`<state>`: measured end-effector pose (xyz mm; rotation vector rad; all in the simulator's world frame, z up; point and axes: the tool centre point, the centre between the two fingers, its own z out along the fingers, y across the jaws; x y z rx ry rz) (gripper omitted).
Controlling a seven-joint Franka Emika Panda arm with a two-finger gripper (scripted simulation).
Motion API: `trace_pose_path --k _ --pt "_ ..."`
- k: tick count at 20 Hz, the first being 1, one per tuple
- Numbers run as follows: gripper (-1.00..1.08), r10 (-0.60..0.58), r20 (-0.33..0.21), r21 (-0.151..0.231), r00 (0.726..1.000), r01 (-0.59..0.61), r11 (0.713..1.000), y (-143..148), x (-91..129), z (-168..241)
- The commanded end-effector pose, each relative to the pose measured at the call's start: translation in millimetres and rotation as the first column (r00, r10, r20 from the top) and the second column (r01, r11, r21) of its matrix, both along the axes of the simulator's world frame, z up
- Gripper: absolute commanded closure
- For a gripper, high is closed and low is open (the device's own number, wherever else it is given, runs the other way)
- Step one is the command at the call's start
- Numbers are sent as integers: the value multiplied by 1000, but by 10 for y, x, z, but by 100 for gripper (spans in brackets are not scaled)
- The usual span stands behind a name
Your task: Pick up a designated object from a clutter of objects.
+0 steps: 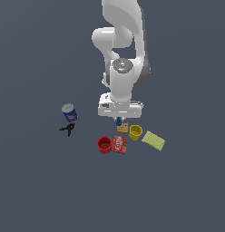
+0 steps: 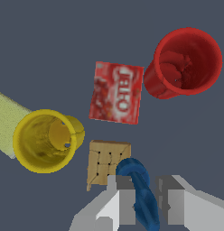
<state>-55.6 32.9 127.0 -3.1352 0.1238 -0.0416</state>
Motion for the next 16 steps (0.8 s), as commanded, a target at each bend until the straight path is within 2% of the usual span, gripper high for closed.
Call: trace_pose_path --k 1,16 --pt "108 0 -1 0 1000 0 1000 -62 -39 172" --pt "108 1 -12 2 1000 -1 1000 -537 -326 1494"
